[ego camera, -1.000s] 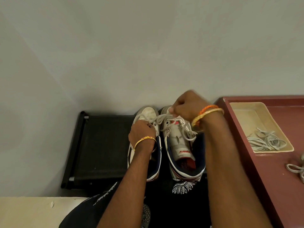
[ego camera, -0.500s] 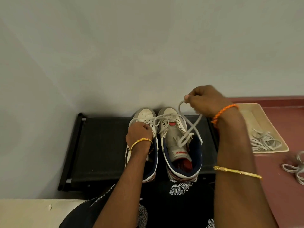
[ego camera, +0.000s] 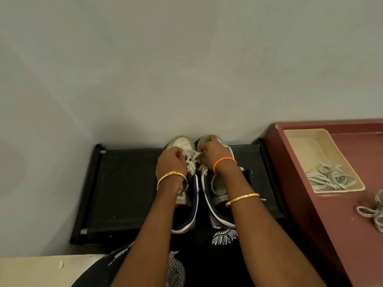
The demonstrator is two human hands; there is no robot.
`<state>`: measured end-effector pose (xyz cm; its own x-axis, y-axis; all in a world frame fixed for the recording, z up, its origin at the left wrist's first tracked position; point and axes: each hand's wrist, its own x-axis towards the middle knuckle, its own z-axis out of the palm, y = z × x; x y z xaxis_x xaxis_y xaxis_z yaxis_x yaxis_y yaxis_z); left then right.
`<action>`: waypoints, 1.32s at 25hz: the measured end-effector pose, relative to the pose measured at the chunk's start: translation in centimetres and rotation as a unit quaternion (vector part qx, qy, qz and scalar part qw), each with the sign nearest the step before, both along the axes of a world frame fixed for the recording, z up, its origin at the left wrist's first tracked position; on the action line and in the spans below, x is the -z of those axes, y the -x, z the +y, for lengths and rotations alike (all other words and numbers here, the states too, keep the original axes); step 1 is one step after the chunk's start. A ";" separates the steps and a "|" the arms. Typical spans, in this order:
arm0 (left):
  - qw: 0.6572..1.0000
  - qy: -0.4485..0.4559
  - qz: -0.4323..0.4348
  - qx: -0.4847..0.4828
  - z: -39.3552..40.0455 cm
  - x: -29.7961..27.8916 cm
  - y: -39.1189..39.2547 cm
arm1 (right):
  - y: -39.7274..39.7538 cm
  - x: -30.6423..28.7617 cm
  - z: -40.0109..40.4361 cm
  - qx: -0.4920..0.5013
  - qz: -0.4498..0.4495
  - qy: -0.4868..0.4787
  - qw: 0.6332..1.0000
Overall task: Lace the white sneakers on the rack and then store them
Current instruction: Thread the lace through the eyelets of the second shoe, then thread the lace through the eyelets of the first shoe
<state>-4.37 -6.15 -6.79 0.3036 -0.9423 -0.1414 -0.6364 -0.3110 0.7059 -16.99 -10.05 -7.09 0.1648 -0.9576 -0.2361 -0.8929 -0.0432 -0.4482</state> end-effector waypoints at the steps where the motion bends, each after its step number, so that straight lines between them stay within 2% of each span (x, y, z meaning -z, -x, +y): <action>1: 0.999 0.027 0.029 0.007 -0.3 0.1 -0.3 | 0.0 0.1 -0.2 0.020 -0.035 0.018 0.999; 3: 0.993 0.087 0.078 0.020 -0.7 -0.7 -1.0 | 0.2 -1.0 0.0 0.099 -0.171 0.057 0.979; 4: 0.986 0.107 0.121 0.030 -0.5 -1.8 -1.1 | 0.4 -2.3 0.1 0.133 -0.256 0.062 0.955; 6: 0.958 0.117 0.255 0.051 0.5 -4.7 -0.4 | 0.8 -5.9 0.8 0.147 -0.427 0.046 0.891; 8: 0.918 0.120 0.366 0.093 1.6 -7.7 1.0 | 0.8 -10.3 2.1 0.123 -0.553 0.019 0.823; 10: 0.899 0.110 0.388 0.172 2.8 -9.9 2.4 | 0.7 -14.3 3.5 0.093 -0.598 0.028 0.796; 12: 0.900 0.093 0.358 0.231 3.9 -11.6 3.5 | 1.1 -16.9 4.6 0.076 -0.602 0.037 0.794; 14: 0.899 0.065 0.363 0.235 4.7 -12.9 4.0 | 2.0 -18.7 5.5 0.091 -0.594 0.027 0.799; 16: 0.880 0.008 0.439 0.181 5.8 -14.9 4.2 | 3.1 -20.2 7.1 0.126 -0.572 0.020 0.810; 18: 0.867 -0.025 0.486 0.109 6.7 -16.7 4.5 | 4.1 -21.1 8.8 0.166 -0.526 0.038 0.833; 20: 0.876 -0.021 0.473 0.093 7.4 -18.7 5.1 | 4.9 -21.9 10.2 0.182 -0.462 0.078 0.864; 23: 0.866 0.005 0.491 0.092 7.5 -21.6 5.8 | 6.1 -23.2 11.9 0.131 -0.327 0.138 0.926; 25: 0.849 -0.010 0.522 0.082 7.3 -22.9 6.3 | 6.6 -23.6 13.3 0.068 -0.262 0.098 0.958; 28: 0.870 -0.056 0.488 0.036 7.7 -23.5 7.4 | 6.4 -22.7 15.2 0.035 -0.152 0.043 0.987; 31: 0.886 -0.093 0.452 0.044 8.8 -23.9 8.5 | 6.1 -21.5 16.8 0.064 -0.054 0.089 0.993; 33: 0.902 -0.108 0.413 0.067 9.2 -23.7 9.0 | 6.7 -21.1 17.8 0.076 -0.040 0.116 0.990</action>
<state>-13.42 3.04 16.89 -0.1043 -0.8863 -0.4511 0.0366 -0.4567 0.8889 -23.70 7.70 13.99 0.0241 -0.9997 0.0010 -0.8587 -0.0212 -0.5120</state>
